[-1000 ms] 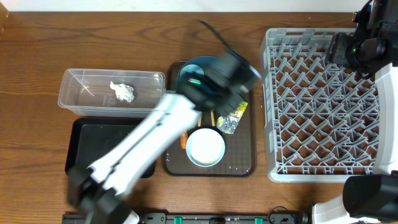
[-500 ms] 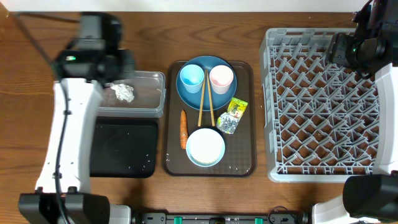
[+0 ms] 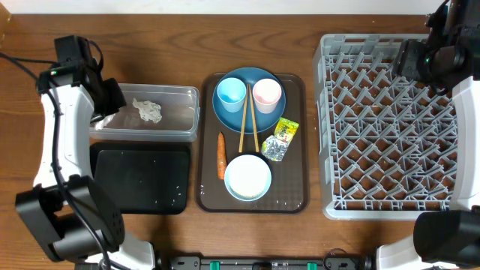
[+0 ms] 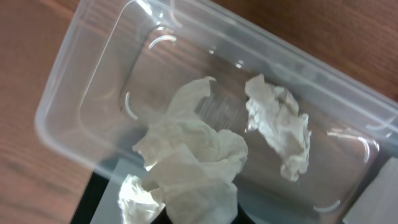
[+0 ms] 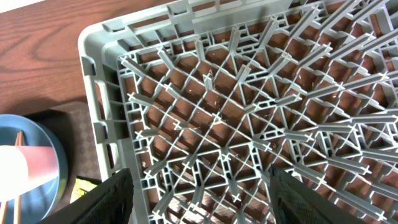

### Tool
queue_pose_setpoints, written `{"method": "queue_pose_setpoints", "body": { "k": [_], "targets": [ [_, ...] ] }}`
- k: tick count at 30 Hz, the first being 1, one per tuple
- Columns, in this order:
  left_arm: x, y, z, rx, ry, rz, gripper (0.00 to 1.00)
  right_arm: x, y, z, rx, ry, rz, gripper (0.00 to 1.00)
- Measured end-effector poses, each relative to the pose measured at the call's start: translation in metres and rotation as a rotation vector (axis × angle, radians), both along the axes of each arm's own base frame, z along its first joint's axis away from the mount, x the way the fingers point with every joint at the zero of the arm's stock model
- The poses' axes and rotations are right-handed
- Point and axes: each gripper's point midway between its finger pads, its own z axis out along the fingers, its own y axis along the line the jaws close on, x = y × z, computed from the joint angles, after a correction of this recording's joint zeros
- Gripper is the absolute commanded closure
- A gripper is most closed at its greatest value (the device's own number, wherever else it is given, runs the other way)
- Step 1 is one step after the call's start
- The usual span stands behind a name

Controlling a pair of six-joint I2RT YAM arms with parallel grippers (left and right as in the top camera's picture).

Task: Sort waste into correct bins and load items into the dishwasher rack
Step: 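Grasp the tissue and drop it into the clear bin, then reach the left gripper to the yellow snack wrapper and grasp it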

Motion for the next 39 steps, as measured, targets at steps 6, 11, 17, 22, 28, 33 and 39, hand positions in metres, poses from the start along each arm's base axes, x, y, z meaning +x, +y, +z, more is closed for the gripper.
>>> {"method": "queue_pose_setpoints", "body": {
  "k": [6,11,17,22,28,33,39],
  "targets": [
    [0.005,0.001,-0.001,0.002,-0.013,0.002,0.38,0.000,0.000,0.000,0.000,0.000,0.000,0.30],
    [0.008,0.002,0.000,0.004,-0.028,0.007,0.38,0.000,0.000,0.000,0.000,0.000,0.000,0.30],
    [0.014,-0.013,0.016,-0.004,-0.072,-0.027,0.44,0.000,0.000,0.000,0.000,0.000,0.000,0.30],
    [0.017,-0.079,0.070,-0.046,-0.221,-0.179,0.49,0.001,0.000,0.000,0.000,-0.003,0.000,0.30],
    [0.003,-0.193,0.118,-0.107,-0.339,-0.472,0.49,0.002,0.000,0.001,-0.001,-0.008,0.000,0.30],
    [-0.022,-0.278,0.108,-0.154,-0.296,-0.694,0.49,0.002,0.000,0.001,-0.001,-0.009,0.000,0.30],
    [-0.051,-0.344,0.087,-0.165,-0.230,-0.893,0.50,0.002,0.000,0.001,-0.001,-0.010,0.000,0.30]
  ]
}}
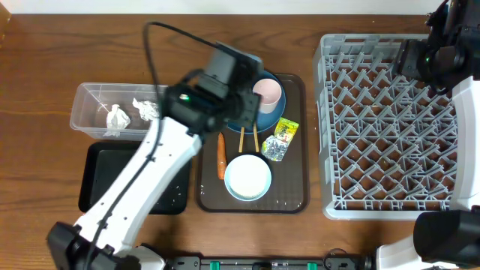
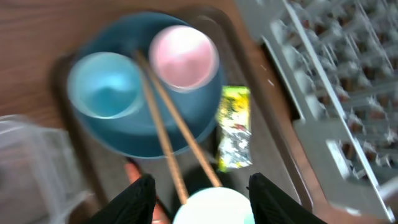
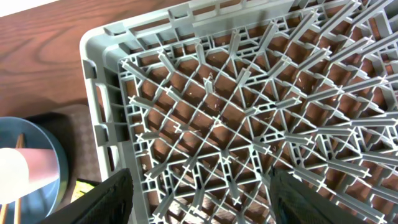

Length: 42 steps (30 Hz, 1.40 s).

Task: Sort waste into correct bins and load items into the dishwasher rack
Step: 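Reach the left gripper to the yellow snack wrapper and grasp it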

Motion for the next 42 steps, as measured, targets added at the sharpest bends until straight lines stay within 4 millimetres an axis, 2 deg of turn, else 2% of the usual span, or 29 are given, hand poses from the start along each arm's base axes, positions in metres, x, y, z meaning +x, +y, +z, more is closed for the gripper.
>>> {"method": "queue_pose_setpoints", "body": {
  "k": [5,8,17,31,42],
  "targets": [
    [-0.015,-0.031,-0.026,0.044,0.052,-0.093,0.49,0.000,0.000,0.000,0.000,0.000,0.000,0.30],
    [-0.021,-0.043,-0.043,0.070,0.086,-0.125,0.50,0.000,0.000,0.000,0.000,0.000,0.000,0.30],
    [-0.037,-0.063,-0.086,0.146,0.177,-0.187,0.50,0.000,0.000,0.000,0.000,0.000,0.000,0.30],
    [-0.036,-0.060,-0.142,0.253,0.269,-0.179,0.50,-0.001,0.000,-0.001,0.001,0.005,0.000,0.29],
    [-0.028,-0.050,-0.159,0.333,0.260,-0.153,0.49,-0.002,0.000,-0.001,0.001,0.008,0.000,0.29]
  ]
}}
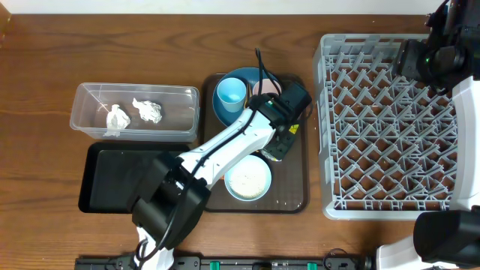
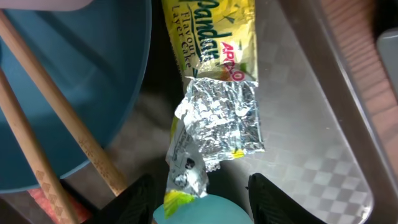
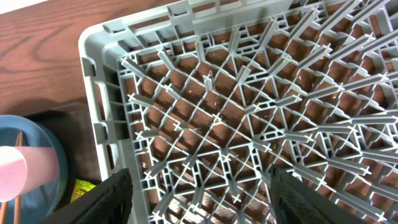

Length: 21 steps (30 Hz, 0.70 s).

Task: Sort waste into correct bins and load items into the dishwasher rack
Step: 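Reach the left gripper to the yellow snack wrapper and grasp it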

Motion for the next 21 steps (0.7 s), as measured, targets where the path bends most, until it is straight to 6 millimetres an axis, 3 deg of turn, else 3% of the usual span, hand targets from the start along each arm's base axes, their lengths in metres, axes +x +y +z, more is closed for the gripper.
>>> {"method": "queue_pose_setpoints", "body": {
  "k": [4,6,8,13,15,21],
  "targets": [
    [0.000,0.002,-0.011,0.024,0.015,0.001,0.49,0.000,0.000,0.000,0.000,0.000,0.000,0.29],
    [0.000,0.002,-0.015,0.029,0.020,0.003,0.69,0.000,0.000,0.000,0.000,0.000,0.000,0.29],
    [0.000,0.002,-0.017,0.032,0.021,0.003,0.79,0.000,0.000,0.000,0.000,0.000,0.000,0.29],
    [0.001,0.001,-0.017,0.030,0.014,-0.005,0.81,0.000,0.000,0.000,0.000,0.000,0.000,0.29],
    [0.001,0.001,-0.017,0.029,0.014,-0.001,0.94,0.000,0.000,0.000,0.000,0.000,0.000,0.29],
    [0.001,0.001,-0.017,0.030,0.016,-0.013,0.94,0.000,0.000,0.000,0.000,0.000,0.000,0.29]
  ]
}}
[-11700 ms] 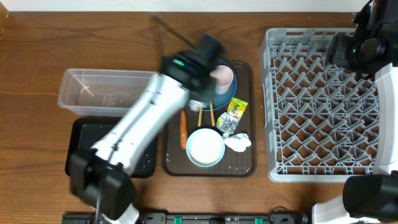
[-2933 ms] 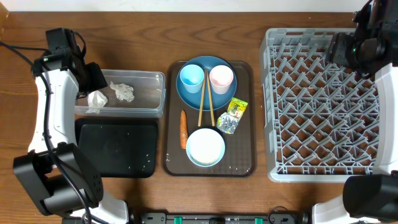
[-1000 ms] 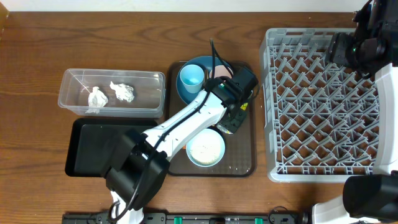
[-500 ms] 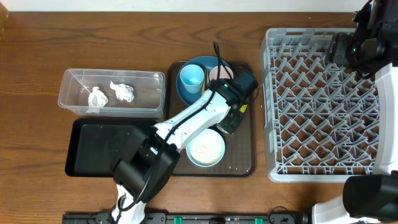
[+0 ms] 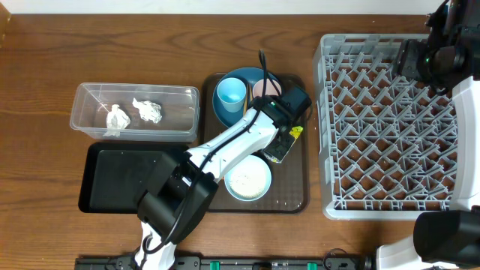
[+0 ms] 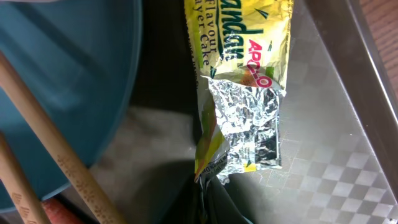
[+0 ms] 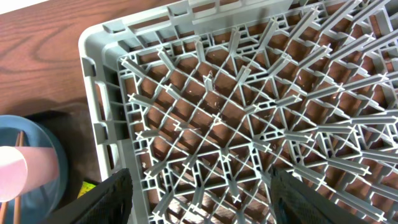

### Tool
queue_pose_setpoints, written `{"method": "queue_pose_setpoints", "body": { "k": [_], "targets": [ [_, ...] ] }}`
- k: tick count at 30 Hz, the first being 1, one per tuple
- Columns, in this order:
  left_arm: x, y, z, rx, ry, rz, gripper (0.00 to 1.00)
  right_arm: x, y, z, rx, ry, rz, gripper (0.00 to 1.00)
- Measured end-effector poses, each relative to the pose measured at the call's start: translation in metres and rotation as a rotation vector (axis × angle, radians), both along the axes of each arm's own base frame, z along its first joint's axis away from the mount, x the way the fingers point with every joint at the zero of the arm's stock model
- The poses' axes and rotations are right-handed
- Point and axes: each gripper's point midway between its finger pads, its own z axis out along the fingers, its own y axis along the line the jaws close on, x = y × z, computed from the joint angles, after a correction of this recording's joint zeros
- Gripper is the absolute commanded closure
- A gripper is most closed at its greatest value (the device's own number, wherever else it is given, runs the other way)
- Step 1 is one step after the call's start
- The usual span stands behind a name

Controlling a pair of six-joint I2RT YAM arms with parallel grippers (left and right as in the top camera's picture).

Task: Sort waste into correct bins and load items into the dishwasher rack
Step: 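Reach the left gripper to the yellow snack wrapper and grasp it, then carry the wrapper left and release it into the clear bin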

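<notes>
On the brown tray [image 5: 292, 191] lies a yellow snack wrapper [image 6: 244, 74] with a torn foil end, beside the blue plate [image 6: 68, 56]. My left gripper [image 6: 208, 200] is shut on the wrapper's torn lower end; from overhead the left gripper [image 5: 283, 136] hides most of the wrapper [image 5: 296, 132]. The plate holds a blue cup [image 5: 231, 91], a pink cup [image 5: 260, 86] and chopsticks [image 6: 59, 149]. A white bowl [image 5: 248, 180] sits at the tray's front. My right gripper [image 7: 199, 190] hangs open over the far left corner of the grey dishwasher rack [image 5: 394, 127].
A clear bin [image 5: 176, 112] at the left holds two crumpled tissues [image 5: 133, 112]. In front of it is a black bin [image 5: 131, 180]. A carrot end [image 6: 46, 210] shows by the chopsticks. My left arm stretches across the tray from the front.
My left gripper, open around the wrapper's foil end before, is now shut on it. The wrapper has shifted slightly on the tray. The right arm has not moved.
My left gripper was over the clear bin with a crumpled tissue at its fingers and one tissue inside. Then two tissues lay in the bin and the gripper was open above the plate. Then it stood open at the wrapper, and now grips it.
</notes>
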Motion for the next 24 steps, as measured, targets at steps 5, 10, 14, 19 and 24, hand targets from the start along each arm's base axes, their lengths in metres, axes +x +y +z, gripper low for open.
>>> {"method": "queue_pose_setpoints", "body": {
  "k": [5,10,14,19,24],
  "targets": [
    [-0.008,-0.007,0.005,-0.047,0.036,-0.008,0.94,0.000,0.000,0.000,0.000,0.000,0.000,0.29],
    [-0.001,-0.020,0.067,-0.189,-0.058,-0.017,0.93,0.000,0.000,0.000,0.000,0.000,0.000,0.29],
    [0.016,-0.013,0.147,-0.337,-0.222,0.012,0.92,0.000,0.000,0.000,0.000,-0.002,0.000,0.29],
    [0.047,0.060,0.219,-0.375,-0.424,0.179,0.92,0.001,0.000,0.001,0.000,-0.005,0.000,0.29],
    [0.073,0.152,0.233,-0.296,-0.500,0.419,0.91,0.002,0.000,0.001,-0.001,-0.008,0.000,0.29]
  ]
}}
